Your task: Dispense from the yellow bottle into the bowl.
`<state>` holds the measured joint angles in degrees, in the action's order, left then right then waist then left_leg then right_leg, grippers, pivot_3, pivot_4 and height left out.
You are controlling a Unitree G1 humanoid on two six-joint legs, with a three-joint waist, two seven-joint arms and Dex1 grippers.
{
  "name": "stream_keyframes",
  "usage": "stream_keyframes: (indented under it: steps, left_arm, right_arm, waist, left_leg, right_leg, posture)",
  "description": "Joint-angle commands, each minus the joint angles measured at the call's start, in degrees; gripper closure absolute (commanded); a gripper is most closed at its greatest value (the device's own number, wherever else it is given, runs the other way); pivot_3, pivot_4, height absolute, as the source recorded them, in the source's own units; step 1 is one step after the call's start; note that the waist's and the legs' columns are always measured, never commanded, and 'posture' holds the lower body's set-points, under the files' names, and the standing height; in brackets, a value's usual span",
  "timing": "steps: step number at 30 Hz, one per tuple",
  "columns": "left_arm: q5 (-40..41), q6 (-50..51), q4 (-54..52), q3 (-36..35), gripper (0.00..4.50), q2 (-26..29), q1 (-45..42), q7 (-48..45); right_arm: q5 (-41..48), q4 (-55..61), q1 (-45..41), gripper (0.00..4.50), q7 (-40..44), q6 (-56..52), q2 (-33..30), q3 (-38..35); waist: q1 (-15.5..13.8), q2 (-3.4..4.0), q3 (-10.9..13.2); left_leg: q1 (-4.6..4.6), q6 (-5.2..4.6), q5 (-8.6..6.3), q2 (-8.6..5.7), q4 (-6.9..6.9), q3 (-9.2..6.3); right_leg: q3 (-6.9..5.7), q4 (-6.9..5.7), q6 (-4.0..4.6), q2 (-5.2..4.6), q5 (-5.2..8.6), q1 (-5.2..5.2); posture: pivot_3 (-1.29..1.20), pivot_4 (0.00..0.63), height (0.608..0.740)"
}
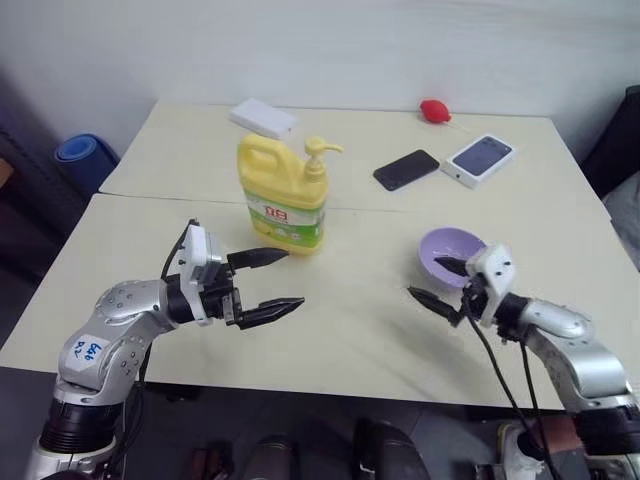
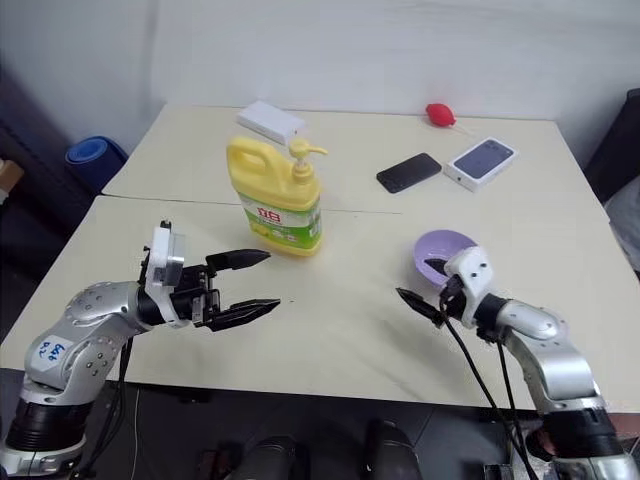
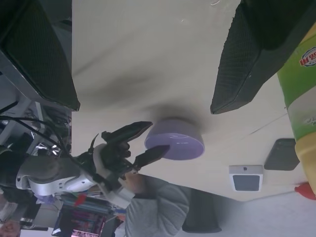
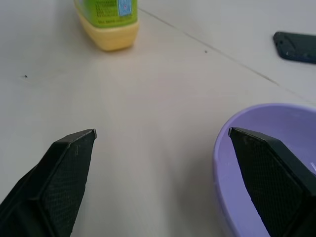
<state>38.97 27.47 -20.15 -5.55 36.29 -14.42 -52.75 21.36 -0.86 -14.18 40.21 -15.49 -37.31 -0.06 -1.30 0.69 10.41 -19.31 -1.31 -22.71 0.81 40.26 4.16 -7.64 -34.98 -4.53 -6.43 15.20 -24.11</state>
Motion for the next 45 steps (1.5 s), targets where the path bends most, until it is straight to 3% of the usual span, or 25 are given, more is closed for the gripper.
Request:
stream_keyframes:
  steps: [1,9,12,22,24,28,33,37,45]
  left_arm:
    - [1.0,-0.2,-2.8,-0.6,0.00,-0.4,0.1,0.4]
    - [3.0,1.5,-3.4,-0.6,0.00,-0.1,0.2,-1.2]
    - [3.4,2.3,-3.4,-0.5,0.00,0.2,-0.4,-1.7]
    - [2.7,1.9,-3.5,-0.6,0.00,-0.1,-0.8,-1.4]
    - [2.9,2.0,-3.5,-1.1,0.00,-0.1,-0.9,-1.2]
    - [6.6,3.9,-2.6,-4.0,0.00,-0.4,-4.0,0.6]
    - [11.9,8.3,3.6,-8.5,0.00,0.5,-15.8,4.0]
    - [5.9,4.9,14.0,-6.8,0.79,-0.9,-28.4,7.0]
    - [-5.8,-2.5,33.0,0.6,3.20,-4.9,-44.2,3.7]
  right_arm:
    - [-3.2,-2.3,-3.3,0.02,-2.4,0.4,1.5,-0.4]
    - [-5.0,-10.2,-7.5,0.02,1.0,-2.1,3.2,0.4]
    - [-5.6,-12.3,-8.6,0.57,1.6,-1.6,3.7,0.1]
    - [-7.3,-12.8,-9.4,3.99,2.9,0.3,3.4,-0.3]
    - [-7.2,-12.1,-10.2,4.48,4.6,0.2,2.7,0.0]
    - [-6.1,-8.3,-13.7,4.48,10.2,-3.0,1.2,1.3]
    - [-7.8,-6.0,-26.1,4.48,18.6,-6.8,-0.9,7.0]
    - [-10.9,-11.3,-37.5,4.50,21.6,-6.0,2.2,11.5]
    - [-14.6,-25.0,-48.2,4.50,22.5,-0.5,9.3,14.0]
  waist:
    - [0.0,0.00,0.0]
    - [0.2,0.00,0.0]
    - [0.3,0.01,0.0]
    - [0.4,0.01,0.0]
    - [0.6,0.01,0.0]
    - [1.0,0.01,0.0]
    - [1.4,0.09,0.3]
    - [1.4,0.05,0.3]
    - [1.4,-0.01,0.4]
  left_leg:
    - [0.00,-0.02,0.01,-0.02,0.02,0.03]
    - [0.00,-0.02,0.02,0.01,0.03,0.02]
    - [0.01,-0.01,0.03,0.01,0.03,0.03]
    - [0.00,0.00,0.03,0.01,0.03,0.02]
    - [0.01,0.00,0.03,0.01,0.03,0.03]
    - [0.01,0.03,0.04,0.05,0.01,-0.01]
    - [-0.03,0.03,0.09,0.02,0.11,-0.04]
    - [-0.02,0.08,0.10,0.02,-0.04,-0.09]
    - [-0.40,0.03,0.14,-0.16,0.03,-0.12]
  right_leg:
    - [0.03,-0.02,-0.03,-0.01,-0.01,0.00]
    - [0.03,0.00,-0.03,0.02,-0.02,0.00]
    - [0.04,-0.03,-0.03,0.02,-0.02,0.00]
    - [0.04,-0.02,-0.03,0.02,-0.02,0.00]
    - [0.04,-0.02,-0.03,0.02,-0.02,0.00]
    - [0.03,-0.01,-0.03,0.05,-0.01,0.00]
    - [0.03,-0.09,-0.06,0.01,-0.04,-0.01]
    - [-0.06,0.00,-0.04,0.07,-0.03,0.00]
    - [-0.56,0.02,-0.09,0.01,-0.05,-0.22]
  posture:
    - [0.00,0.150,0.740]
    - [0.00,0.150,0.740]
    - [0.00,0.150,0.740]
    - [0.00,0.150,0.740]
    - [0.00,0.150,0.740]
    - [0.00,0.150,0.740]
    - [0.00,0.150,0.740]
    - [0.00,0.150,0.740]
    - [0.00,0.150,0.740]
